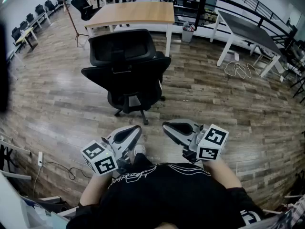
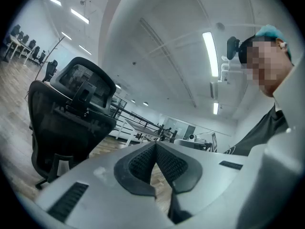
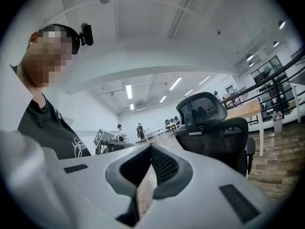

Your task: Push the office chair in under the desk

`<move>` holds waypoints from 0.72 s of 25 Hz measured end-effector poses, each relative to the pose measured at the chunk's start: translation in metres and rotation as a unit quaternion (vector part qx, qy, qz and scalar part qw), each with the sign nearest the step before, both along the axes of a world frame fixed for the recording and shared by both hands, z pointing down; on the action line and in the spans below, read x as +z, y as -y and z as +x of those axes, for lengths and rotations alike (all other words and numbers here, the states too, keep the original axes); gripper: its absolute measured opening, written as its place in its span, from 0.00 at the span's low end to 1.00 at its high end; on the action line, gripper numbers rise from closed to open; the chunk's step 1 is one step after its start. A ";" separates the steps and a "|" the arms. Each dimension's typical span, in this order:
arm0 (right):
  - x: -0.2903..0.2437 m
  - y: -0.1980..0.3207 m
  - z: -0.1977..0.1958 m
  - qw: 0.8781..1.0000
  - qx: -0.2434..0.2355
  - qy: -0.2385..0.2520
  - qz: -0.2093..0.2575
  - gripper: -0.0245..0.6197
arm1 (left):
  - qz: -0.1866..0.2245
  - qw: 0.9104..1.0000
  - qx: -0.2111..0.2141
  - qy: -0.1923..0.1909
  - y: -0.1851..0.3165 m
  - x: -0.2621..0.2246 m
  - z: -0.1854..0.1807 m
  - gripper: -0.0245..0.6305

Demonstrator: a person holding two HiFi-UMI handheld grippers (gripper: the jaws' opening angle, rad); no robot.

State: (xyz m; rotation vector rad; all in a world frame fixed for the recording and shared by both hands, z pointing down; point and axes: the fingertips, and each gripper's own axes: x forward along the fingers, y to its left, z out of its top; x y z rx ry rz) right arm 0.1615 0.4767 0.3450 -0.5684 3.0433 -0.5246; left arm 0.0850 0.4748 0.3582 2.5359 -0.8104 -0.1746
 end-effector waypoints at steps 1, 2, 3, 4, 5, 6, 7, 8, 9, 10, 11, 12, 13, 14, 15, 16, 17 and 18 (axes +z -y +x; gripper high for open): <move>0.000 0.001 -0.002 1.000 0.001 -0.003 0.002 0.10 | 0.001 1.000 0.000 0.000 0.001 0.000 -0.002 0.05; 0.001 0.002 -0.004 1.000 0.001 -0.005 0.004 0.10 | 0.002 1.000 -0.001 0.000 0.002 0.000 -0.004 0.05; 0.001 0.003 -0.005 1.000 0.002 -0.007 0.005 0.10 | 0.002 1.000 -0.001 0.000 0.003 0.000 -0.006 0.05; 0.001 0.005 -0.006 1.000 0.004 -0.009 0.005 0.10 | 0.003 1.000 -0.002 0.001 0.004 0.000 -0.008 0.05; 0.002 0.006 -0.007 1.000 0.006 -0.010 0.004 0.10 | 0.003 1.000 -0.002 0.003 0.004 0.001 -0.009 0.05; 0.002 0.008 -0.008 1.000 0.009 -0.011 0.003 0.10 | 0.005 1.000 -0.003 0.004 0.005 0.001 -0.010 0.05; 0.002 0.010 -0.008 1.000 0.013 -0.013 0.003 0.10 | 0.008 1.000 -0.004 0.007 0.005 0.001 -0.011 0.05; 0.002 0.012 -0.009 1.000 0.016 -0.013 0.004 0.10 | 0.011 1.000 -0.007 0.010 0.006 0.001 -0.012 0.05; 0.002 0.014 -0.009 1.000 0.019 -0.014 0.006 0.10 | 0.015 1.000 -0.011 0.014 0.007 0.001 -0.014 0.05; 0.002 0.016 -0.009 1.000 0.022 -0.015 0.008 0.10 | 0.018 1.000 -0.014 0.018 0.008 0.002 -0.016 0.05; 0.002 0.019 -0.009 1.000 0.024 -0.017 0.011 0.10 | 0.021 0.999 -0.018 0.023 0.010 0.003 -0.017 0.05; 0.003 0.021 -0.009 0.999 0.028 -0.019 0.014 0.10 | 0.024 0.999 -0.022 0.028 0.012 0.004 -0.019 0.05; 0.004 0.024 -0.009 0.999 0.032 -0.023 0.016 0.10 | 0.027 0.999 -0.026 0.034 0.014 0.005 -0.021 0.05; 0.005 0.027 -0.009 0.999 0.038 -0.028 0.019 0.10 | 0.031 0.998 -0.028 0.040 0.016 0.005 -0.023 0.05; 0.006 0.031 -0.009 0.998 0.044 -0.033 0.021 0.10 | 0.036 0.998 -0.029 0.046 0.017 0.005 -0.025 0.05; 0.007 0.035 -0.008 0.998 0.050 -0.038 0.025 0.10 | 0.041 0.997 -0.030 0.051 0.019 0.005 -0.027 0.05; 0.007 0.038 -0.008 0.997 0.054 -0.045 0.029 0.10 | 0.045 0.997 -0.032 0.055 0.021 0.005 -0.030 0.05; 0.008 0.042 -0.008 0.996 0.059 -0.051 0.034 0.10 | 0.047 0.997 -0.035 0.059 0.024 0.005 -0.033 0.05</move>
